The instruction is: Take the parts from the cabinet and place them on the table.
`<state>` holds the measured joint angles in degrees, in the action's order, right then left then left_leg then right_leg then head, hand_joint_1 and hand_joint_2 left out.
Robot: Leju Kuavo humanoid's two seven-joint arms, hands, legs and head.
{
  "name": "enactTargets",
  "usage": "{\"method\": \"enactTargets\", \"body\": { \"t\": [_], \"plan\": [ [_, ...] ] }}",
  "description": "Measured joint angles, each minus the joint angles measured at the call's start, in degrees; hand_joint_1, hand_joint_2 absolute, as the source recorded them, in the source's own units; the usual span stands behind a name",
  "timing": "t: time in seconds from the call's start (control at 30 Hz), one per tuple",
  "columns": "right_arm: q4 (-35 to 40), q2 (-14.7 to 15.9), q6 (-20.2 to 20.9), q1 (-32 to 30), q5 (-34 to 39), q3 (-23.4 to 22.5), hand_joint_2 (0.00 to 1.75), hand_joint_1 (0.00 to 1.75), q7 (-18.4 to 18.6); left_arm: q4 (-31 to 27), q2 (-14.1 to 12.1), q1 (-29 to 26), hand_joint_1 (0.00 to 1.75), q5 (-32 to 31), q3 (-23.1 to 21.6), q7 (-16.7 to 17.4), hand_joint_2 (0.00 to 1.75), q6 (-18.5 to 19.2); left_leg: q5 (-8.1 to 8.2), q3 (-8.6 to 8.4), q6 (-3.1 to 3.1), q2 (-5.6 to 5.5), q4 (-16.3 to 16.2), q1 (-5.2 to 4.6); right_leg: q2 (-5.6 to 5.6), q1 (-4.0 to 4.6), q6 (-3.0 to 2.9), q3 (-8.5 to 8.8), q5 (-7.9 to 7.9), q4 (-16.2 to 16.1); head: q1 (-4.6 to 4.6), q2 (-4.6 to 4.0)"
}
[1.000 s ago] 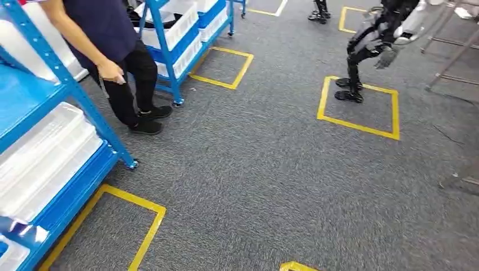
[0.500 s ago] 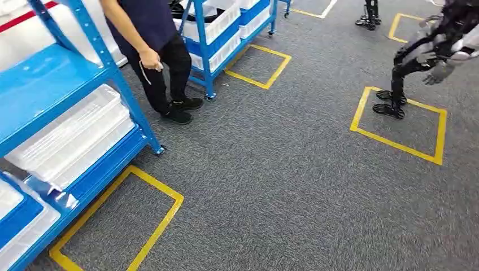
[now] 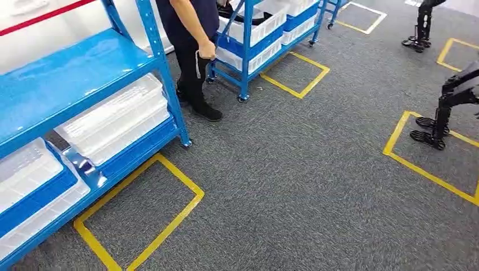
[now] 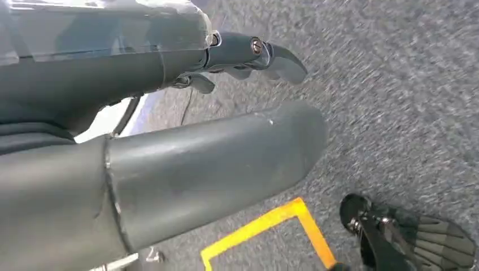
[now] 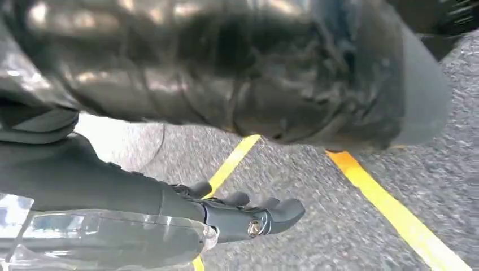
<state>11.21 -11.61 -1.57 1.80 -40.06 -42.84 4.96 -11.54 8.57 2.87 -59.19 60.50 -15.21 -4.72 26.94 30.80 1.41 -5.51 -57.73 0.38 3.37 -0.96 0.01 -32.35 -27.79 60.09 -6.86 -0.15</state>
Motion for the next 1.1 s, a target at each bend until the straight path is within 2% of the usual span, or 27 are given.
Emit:
{"method": "enactTargets", "body": {
  "t": [0.03, 0.1, 0.13, 0.17, 0.2, 0.23, 0.27, 0.33, 0.37, 0.4, 0.47, 0.5, 0.53, 0.57, 0.67, 0.7, 0.73, 0.77, 0.8, 0.87, 0.9, 0.93, 0.97, 1.0, 1.03, 1.07, 1.1],
  "plan": [
    [-0.02, 0.04, 0.02, -0.07, 0.00, -0.20, 0.00, 0.00, 0.00, 0.00, 0.11, 0.09, 0.00, -0.04, -0.02, 0.00, 0.00, 0.00, 0.17, 0.34, -0.34, -0.34, -0.23, -0.26, 1.39, 0.17, 0.07, 0.32, -0.93, -0.34, 0.00, 0.00],
    [0.00, 0.04, 0.07, 0.24, 0.00, -0.50, 0.00, 0.00, -0.04, -0.02, 0.09, 0.08, 0.00, -0.15, -0.04, -0.02, 0.00, -0.06, 0.09, 0.73, -1.06, -1.44, -0.25, 0.14, 0.23, 0.36, -0.28, 0.22, -0.61, -0.50, 0.00, 0.00],
    [0.00, 0.04, 0.07, 0.36, 0.00, -0.52, 0.00, 0.00, -0.02, -0.02, 0.09, -0.12, 0.00, -0.15, -0.04, -0.04, 0.00, -0.05, -0.03, 0.93, -1.44, -2.08, 0.06, 0.18, -0.21, 0.55, -0.61, 0.37, -0.66, -0.49, 0.02, 0.00],
    [0.00, 0.02, 0.07, 0.54, 0.00, -0.54, 0.00, 0.00, -0.04, -0.04, 0.09, -0.26, 0.00, -0.17, -0.04, -0.09, 0.00, -0.04, -0.03, 0.91, -1.90, -2.63, 0.09, 0.15, -0.88, 0.22, -1.10, 0.54, -0.41, -0.96, 0.00, 0.00],
    [0.00, -0.04, 0.07, 0.52, 0.00, -0.55, 0.00, 0.00, -0.07, -0.07, 0.02, -0.30, 0.00, -0.17, -0.04, -0.18, 0.00, -0.07, 0.50, 0.91, -1.98, -1.27, -0.74, 0.21, -2.01, -0.01, -1.52, 0.79, -0.15, -1.50, 0.02, 0.00],
    [0.00, -0.04, 0.07, 0.38, 0.00, -0.59, 0.00, 0.00, -0.07, -0.07, 0.09, -0.26, 0.00, -0.22, -0.04, -0.22, 0.00, -0.04, 1.96, 1.86, -2.20, 1.77, -2.63, -0.08, -2.38, 0.01, -1.92, 0.91, -0.12, -1.74, 0.07, 0.00],
    [0.00, -0.04, 0.07, 0.29, 0.00, -0.65, 0.00, 0.00, -0.07, -0.07, 0.09, -0.12, 0.00, -0.26, -0.04, -0.22, 0.00, -0.04, 4.34, 3.89, -2.45, 3.56, -6.55, 0.02, -3.32, 0.10, -2.13, 0.91, -0.17, -1.77, 0.02, 0.00],
    [0.00, -0.04, 0.09, 0.03, 0.00, -0.74, 0.00, 0.00, -0.04, -0.09, 0.07, 0.10, 0.00, -0.57, -0.04, -0.33, 0.00, -0.04, 8.34, 8.43, -2.91, 4.80, -15.68, 0.26, -5.31, 0.31, -2.38, 0.94, -0.43, -1.68, 0.02, 0.00],
    [0.00, -0.04, 0.04, 0.01, 0.00, -0.74, 0.00, 0.00, -0.04, -0.09, 0.07, 0.07, 0.00, -0.59, -0.04, -0.35, 0.00, -0.04, 8.64, 9.46, -3.03, 4.93, -17.74, 0.29, -6.04, 0.31, -2.38, 0.93, -0.52, -1.62, 0.04, 0.00],
    [0.00, -0.04, 0.02, 0.02, 0.00, -0.76, 0.00, 0.00, -0.02, -0.09, 0.07, -0.02, 0.00, -0.63, -0.04, -0.37, 0.00, -0.04, 7.81, 9.35, -3.08, 5.06, -17.53, 0.34, -6.75, 0.31, -2.36, 0.99, -0.64, -1.57, 0.04, 0.00],
    [0.00, -0.04, 0.02, 0.10, 0.00, -0.79, 0.00, 0.00, 0.00, -0.13, 0.07, -0.32, 0.00, -0.66, -0.04, -0.37, 0.00, -0.04, 3.58, 5.96, -3.04, 5.44, -11.02, 0.39, -7.98, 0.27, -2.14, 1.25, -0.99, -1.43, 0.04, 0.00],
    [0.00, -0.04, 0.02, 0.13, -0.02, -0.79, 0.00, 0.00, 0.00, -0.17, 0.07, -0.34, 0.00, -0.68, -0.04, -0.37, 0.00, -0.04, 0.98, 3.15, -2.84, 6.79, -5.81, 0.34, -8.63, 0.28, -1.92, 1.57, -1.21, -1.41, 0.04, 0.00],
    [0.00, -0.04, 0.04, 0.10, -0.04, -0.81, 0.00, 0.00, 0.00, -0.17, 0.07, -0.24, 0.00, -0.72, -0.04, -0.37, 0.00, -0.04, -0.26, 0.99, -2.49, 9.84, -1.84, 0.18, -9.15, 0.47, -1.62, 1.89, -1.40, -1.40, 0.04, 0.00],
    [0.00, -0.04, 0.04, 0.04, -0.11, -0.83, 0.00, 0.00, 0.00, -0.20, 0.07, 0.06, 0.00, -0.79, -0.07, -0.39, 0.00, -0.04, 0.39, 0.67, -1.92, 10.96, -0.30, -0.55, -9.75, 0.91, -1.17, 1.98, -1.85, -1.08, 0.02, 0.00],
    [0.00, -0.04, 0.18, 0.55, -0.20, -0.96, 0.00, 0.00, 0.00, -0.20, 0.07, -0.29, 0.00, -1.05, -0.07, -0.37, 0.00, -0.02, 0.30, 1.12, -0.80, 8.91, -0.47, -0.57, -11.45, 0.85, -0.41, 2.56, -1.84, -1.49, 0.00, 0.00],
    [0.02, -0.04, 0.20, 0.74, -0.22, -1.01, 0.00, 0.00, 0.00, -0.22, 0.07, -0.23, 0.00, -1.07, -0.07, -0.37, 0.00, -0.02, -0.06, 0.58, -0.24, 8.10, 0.20, -0.28, -11.65, 0.81, 0.15, 2.96, -2.17, -1.48, 0.00, 0.00],
    [0.02, -0.02, 0.20, 0.66, -0.31, -1.09, 0.00, 0.00, 0.00, -0.22, 0.11, -0.28, 0.00, -1.16, -0.07, -0.37, 0.00, -0.02, -0.32, 0.21, 0.06, 7.48, 0.46, -0.11, -8.16, 0.37, 0.63, 2.87, -3.15, -0.40, -0.02, 0.00],
    [0.02, -0.04, 0.24, 0.45, -0.31, -1.20, 0.00, 0.00, -0.04, -0.22, 0.11, -0.27, 0.00, -1.18, -0.04, -0.35, 0.00, -0.02, -0.47, 0.34, 0.43, 6.94, 0.47, -0.03, -5.39, 0.27, 0.75, 1.41, -5.22, 2.54, -0.04, 0.00],
    [0.02, -0.04, 0.26, 0.35, -0.31, -1.27, 0.00, 0.00, -0.02, -0.26, 0.11, -0.16, 0.00, -1.18, -0.04, -0.35, 0.00, -0.04, -0.59, 0.48, 0.66, 6.23, 0.45, -0.06, -4.19, 0.18, 0.84, -0.87, -7.59, 7.09, 0.00, 0.00],
    [0.02, -0.04, 0.24, 0.16, -0.31, -1.35, 0.00, 0.00, 0.00, -0.33, 0.11, -0.04, 0.00, -1.18, -0.04, -0.35, 0.00, -0.04, -0.64, 0.66, 0.83, 4.62, 0.36, -0.19, -3.65, 0.20, 0.97, -5.04, -10.24, 15.03, -0.02, 0.00],
    [0.02, -0.04, 0.24, 0.11, -0.31, -1.38, 0.00, 0.00, 0.00, -0.33, 0.11, -0.06, 0.00, -1.18, -0.04, -0.35, 0.00, -0.04, -0.64, 0.62, 0.83, 3.66, 0.28, -0.22, -3.60, 0.20, 0.96, -5.92, -9.60, 16.16, 0.00, 0.00],
    [0.00, -0.04, 0.24, 0.06, -0.31, -1.42, 0.00, 0.00, 0.00, -0.33, 0.11, -0.09, 0.00, -1.18, -0.04, -0.35, 0.00, -0.04, -0.57, 0.50, 0.80, 2.73, 0.21, -0.23, -3.53, 0.20, 0.84, -5.43, -7.54, 14.38, -0.02, -0.02],
    [0.00, -0.04, 0.22, 0.05, -0.31, -1.51, 0.00, 0.00, 0.00, -0.33, 0.11, -0.10, 0.00, -1.18, -0.04, -0.35, 0.00, -0.04, -0.49, 0.38, 0.73, 1.79, 0.10, -0.24, -3.22, 0.20, 0.62, -3.87, -4.58, 10.32, 0.00, 0.00],
    [0.00, -0.02, 0.22, 0.05, -0.31, -1.60, 0.00, 0.00, 0.00, -0.33, 0.13, -0.10, 0.00, -1.18, -0.04, -0.35, 0.00, -0.02, -0.40, 0.29, 0.60, 0.92, -0.04, -0.24, -2.33, 0.20, 0.31, -1.70, -1.51, 4.96, -0.02, 0.00],
    [0.00, -0.02, 0.22, -0.09, -0.31, -1.66, 0.00, 0.00, 0.00, -0.33, 0.17, -0.16, 0.00, -1.18, -0.04, -0.35, 0.00, -0.02, -0.30, 0.49, 0.44, 0.30, -0.18, -0.11, 0.20, 0.20, -0.09, -0.08, 0.22, 0.42, -0.02, 0.00],
    [0.00, 0.07, 0.22, -0.14, -0.31, -1.73, 0.00, 0.00, 0.00, -0.35, 0.31, -0.03, 0.00, -1.18, -0.04, -0.35, 0.00, -0.02, -0.11, 0.75, 0.12, -0.15, -0.58, -0.48, 1.32, 0.20, -0.13, 0.14, -0.48, -0.39, 0.02, 0.00],
    [0.00, 0.07, 0.22, -0.08, -0.31, -1.77, 0.00, 0.00, 0.00, -0.35, 0.31, 0.01, 0.00, -1.18, -0.04, -0.35, 0.00, -0.02, -0.21, 0.98, -0.24, -0.90, -0.53, -0.27, 0.44, 0.29, -0.14, 0.13, -0.29, -0.47, -0.04, 0.00]
  ]
}}
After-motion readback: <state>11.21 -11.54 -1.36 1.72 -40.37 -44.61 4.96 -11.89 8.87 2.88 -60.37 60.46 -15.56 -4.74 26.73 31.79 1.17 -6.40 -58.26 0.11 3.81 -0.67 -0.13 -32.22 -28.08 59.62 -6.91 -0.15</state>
